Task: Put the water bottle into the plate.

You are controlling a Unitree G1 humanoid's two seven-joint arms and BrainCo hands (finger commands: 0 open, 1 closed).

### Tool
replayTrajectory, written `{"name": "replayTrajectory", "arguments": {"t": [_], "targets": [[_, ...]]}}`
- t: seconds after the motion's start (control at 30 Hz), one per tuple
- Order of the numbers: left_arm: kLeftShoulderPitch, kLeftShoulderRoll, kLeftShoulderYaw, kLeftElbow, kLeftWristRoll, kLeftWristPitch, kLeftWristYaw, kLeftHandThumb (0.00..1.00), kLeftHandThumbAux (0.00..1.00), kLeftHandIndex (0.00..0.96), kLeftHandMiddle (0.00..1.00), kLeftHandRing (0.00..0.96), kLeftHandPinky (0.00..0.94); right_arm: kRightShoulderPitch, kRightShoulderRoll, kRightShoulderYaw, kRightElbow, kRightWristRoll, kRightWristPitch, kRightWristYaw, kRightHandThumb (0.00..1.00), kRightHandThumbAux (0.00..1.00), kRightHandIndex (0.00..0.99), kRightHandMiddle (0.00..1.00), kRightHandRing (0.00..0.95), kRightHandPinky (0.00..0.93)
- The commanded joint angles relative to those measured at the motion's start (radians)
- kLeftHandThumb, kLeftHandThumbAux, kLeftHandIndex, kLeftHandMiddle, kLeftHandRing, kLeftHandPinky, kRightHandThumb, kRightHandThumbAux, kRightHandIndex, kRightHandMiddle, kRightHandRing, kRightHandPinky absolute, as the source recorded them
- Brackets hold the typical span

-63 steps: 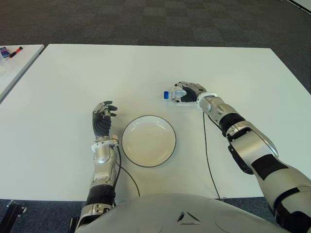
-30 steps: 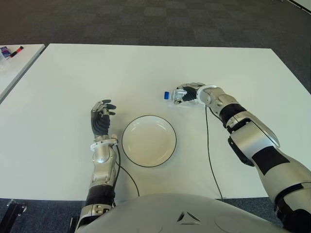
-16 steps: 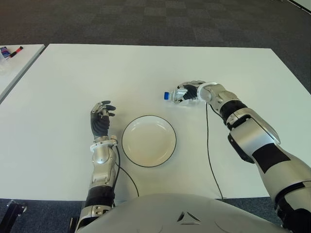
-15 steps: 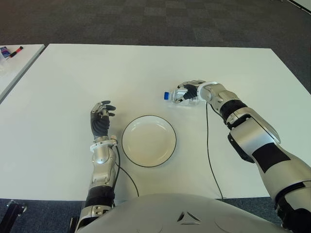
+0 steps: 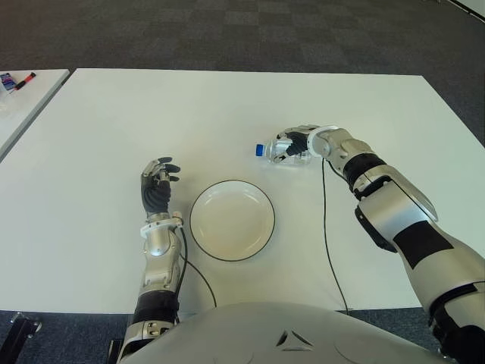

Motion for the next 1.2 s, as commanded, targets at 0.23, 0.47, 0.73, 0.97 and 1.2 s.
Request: {"name": "replayTrajectory", "arguments": {"t": [0.23,0.47,0.73,0.97,1.2], "targets": [[0.01,-0.026,-0.008,-0.02,0.004,0.016,0.019,0.946,0.655,0.382,0.524,0.482,0.509,-0.031,0.008,0.017,0.014,-0.02,-0.003,0.043,0.594,0.346,0.0,0.007,0.165,0.366],[0.012,-0.03,-0.009,-0.028,-0.002,0.021,0.02,0.946,0.655,0.38,0.521,0.484,0.506,-0.036,0.008,0.024,0.015,-0.03,-0.003,0.047,0.593,0.343,0.0,0.01,0.17,0.384],[0.013,-0.034,-0.008,-0.032,-0.013,0.021,0.018,0.945,0.656,0.378,0.517,0.486,0.506,-0.038,0.006,0.035,0.014,-0.038,-0.007,0.034,0.59,0.335,0.0,0.009,0.162,0.371],[0.01,-0.041,-0.008,-0.032,-0.017,0.021,0.025,0.945,0.657,0.374,0.51,0.494,0.523,-0.034,0.004,0.034,0.012,-0.04,-0.007,0.01,0.588,0.327,0.0,0.007,0.144,0.35],[0.011,-0.041,-0.012,-0.036,-0.028,0.026,0.02,0.944,0.658,0.373,0.505,0.493,0.516,-0.034,0.002,0.029,0.014,-0.035,-0.012,-0.001,0.587,0.325,0.0,0.009,0.142,0.339]]}}
